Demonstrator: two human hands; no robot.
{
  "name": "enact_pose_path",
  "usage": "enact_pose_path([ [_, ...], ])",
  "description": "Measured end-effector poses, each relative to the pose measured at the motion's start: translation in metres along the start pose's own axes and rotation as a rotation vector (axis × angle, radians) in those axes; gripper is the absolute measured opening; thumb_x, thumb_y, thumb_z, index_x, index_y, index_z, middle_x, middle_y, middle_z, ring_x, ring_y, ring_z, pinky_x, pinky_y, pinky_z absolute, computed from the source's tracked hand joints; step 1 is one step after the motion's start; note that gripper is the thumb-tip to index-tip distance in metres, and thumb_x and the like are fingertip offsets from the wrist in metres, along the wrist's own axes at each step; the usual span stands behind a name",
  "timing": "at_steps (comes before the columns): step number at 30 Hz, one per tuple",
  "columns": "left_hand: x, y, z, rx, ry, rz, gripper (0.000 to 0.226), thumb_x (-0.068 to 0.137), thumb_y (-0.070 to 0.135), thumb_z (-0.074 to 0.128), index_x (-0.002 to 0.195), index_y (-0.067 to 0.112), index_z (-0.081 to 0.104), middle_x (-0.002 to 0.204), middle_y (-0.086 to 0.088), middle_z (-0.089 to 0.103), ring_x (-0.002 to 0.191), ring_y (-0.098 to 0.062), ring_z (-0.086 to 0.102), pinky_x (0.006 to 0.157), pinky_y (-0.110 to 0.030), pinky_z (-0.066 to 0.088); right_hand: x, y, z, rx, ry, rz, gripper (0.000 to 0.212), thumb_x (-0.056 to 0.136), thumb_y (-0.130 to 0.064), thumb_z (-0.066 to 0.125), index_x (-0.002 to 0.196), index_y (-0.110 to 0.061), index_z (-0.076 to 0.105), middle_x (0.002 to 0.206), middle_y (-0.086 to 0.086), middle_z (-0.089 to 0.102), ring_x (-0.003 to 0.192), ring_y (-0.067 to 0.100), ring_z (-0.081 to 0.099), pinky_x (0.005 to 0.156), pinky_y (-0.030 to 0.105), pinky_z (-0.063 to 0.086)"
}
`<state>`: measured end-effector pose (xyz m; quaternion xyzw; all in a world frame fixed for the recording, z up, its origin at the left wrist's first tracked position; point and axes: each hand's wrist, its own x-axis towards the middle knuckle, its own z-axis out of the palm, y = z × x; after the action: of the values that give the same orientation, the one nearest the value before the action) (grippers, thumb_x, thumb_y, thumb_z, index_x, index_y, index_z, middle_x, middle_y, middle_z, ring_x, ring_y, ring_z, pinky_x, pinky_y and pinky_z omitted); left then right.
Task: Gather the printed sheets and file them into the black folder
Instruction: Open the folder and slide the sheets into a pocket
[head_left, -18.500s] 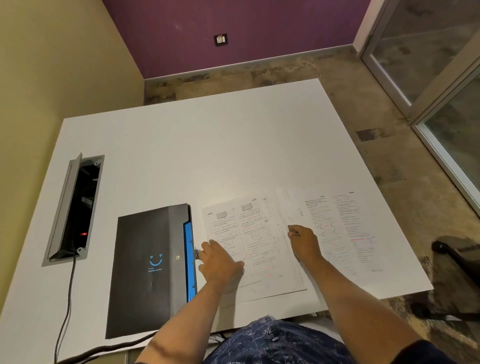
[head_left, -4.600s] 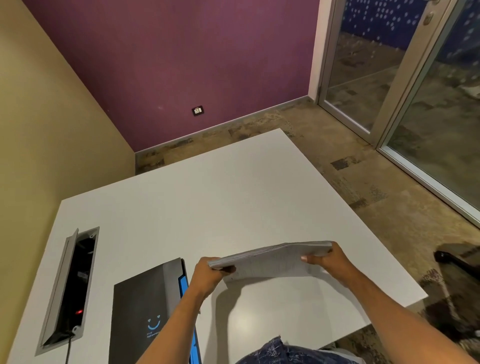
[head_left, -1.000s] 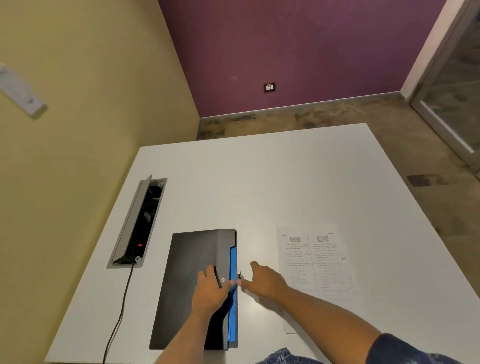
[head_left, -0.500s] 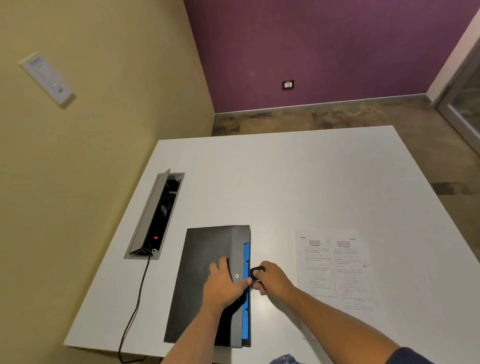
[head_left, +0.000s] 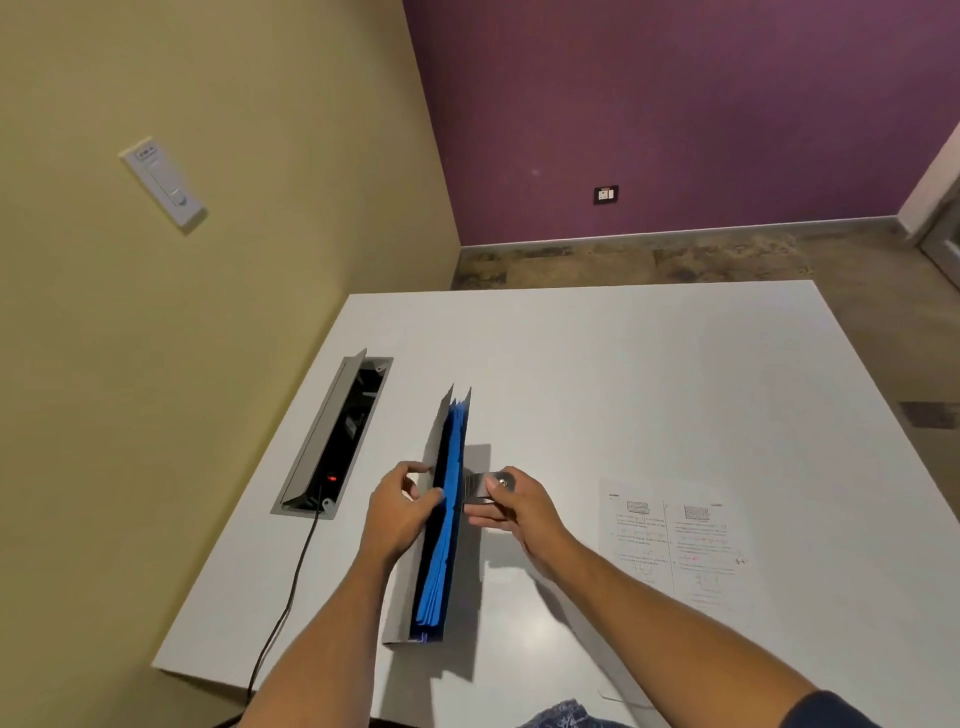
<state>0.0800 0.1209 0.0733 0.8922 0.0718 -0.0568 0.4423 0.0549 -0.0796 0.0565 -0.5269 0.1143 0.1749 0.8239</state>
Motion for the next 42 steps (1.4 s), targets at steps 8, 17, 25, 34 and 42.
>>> enact_pose_path([
  [8, 0.007, 0.014, -0.021, 0.066, 0.184, -0.007, 0.01, 0.079, 0.023, 0.068, 0.079, 0.032, 0.072, 0.069, 0.024, 0.068, 0.07, -0.002, 0.068, 0.059, -0.022, 0.056, -0.011, -0.004, -0.053, 0.142, 0.148, -0.029, 0.015, 0.103, -0.017, 0.059, 0.106, -0.005, 0.066, 0.096, 0.015, 0.078, 0.087, 0.038, 0.079, 0.067, 0.042, 0.067],
  [17, 0.003, 0.023, -0.01, 0.063, 0.189, 0.004, 0.012, 0.079, 0.029, 0.071, 0.086, 0.026, 0.079, 0.071, 0.024, 0.069, 0.068, 0.001, 0.068, 0.057, -0.017, 0.051, -0.022, 0.002, -0.111, -0.146, 0.432, 0.173, 0.021, 0.107, -0.027, 0.051, 0.115, -0.013, 0.065, 0.084, 0.006, 0.083, 0.082, 0.03, 0.081, 0.085, 0.058, 0.062],
  [25, 0.0, 0.039, 0.03, 0.259, 0.024, 0.161, 0.019, 0.081, 0.032, 0.072, 0.095, 0.022, 0.081, 0.08, 0.018, 0.068, 0.071, 0.004, 0.062, 0.064, -0.008, 0.044, -0.036, -0.005, -0.126, -0.259, 0.32, 0.193, 0.037, 0.091, -0.054, 0.07, 0.11, -0.022, 0.066, 0.107, 0.004, 0.078, 0.097, 0.026, 0.078, 0.085, 0.051, 0.064],
  [34, -0.007, 0.046, 0.067, 0.341, -0.039, 0.185, 0.024, 0.081, 0.035, 0.071, 0.099, 0.021, 0.079, 0.082, 0.014, 0.069, 0.068, -0.003, 0.062, 0.061, -0.003, 0.04, -0.1, 0.044, -0.2, -1.277, 1.06, 0.463, 0.079, 0.069, -0.066, 0.076, 0.126, -0.015, 0.057, 0.134, 0.008, 0.058, 0.124, 0.028, 0.059, 0.097, 0.045, 0.051],
  [42, -0.007, 0.04, 0.084, 0.345, -0.089, 0.165, 0.02, 0.08, 0.038, 0.071, 0.092, 0.024, 0.078, 0.073, 0.024, 0.06, 0.065, -0.003, 0.062, 0.052, 0.002, 0.035, -0.105, 0.041, -0.211, -1.258, 1.108, 0.617, 0.094, 0.061, -0.075, 0.077, 0.124, -0.01, 0.053, 0.12, 0.011, 0.063, 0.112, 0.03, 0.063, 0.089, 0.044, 0.053],
])
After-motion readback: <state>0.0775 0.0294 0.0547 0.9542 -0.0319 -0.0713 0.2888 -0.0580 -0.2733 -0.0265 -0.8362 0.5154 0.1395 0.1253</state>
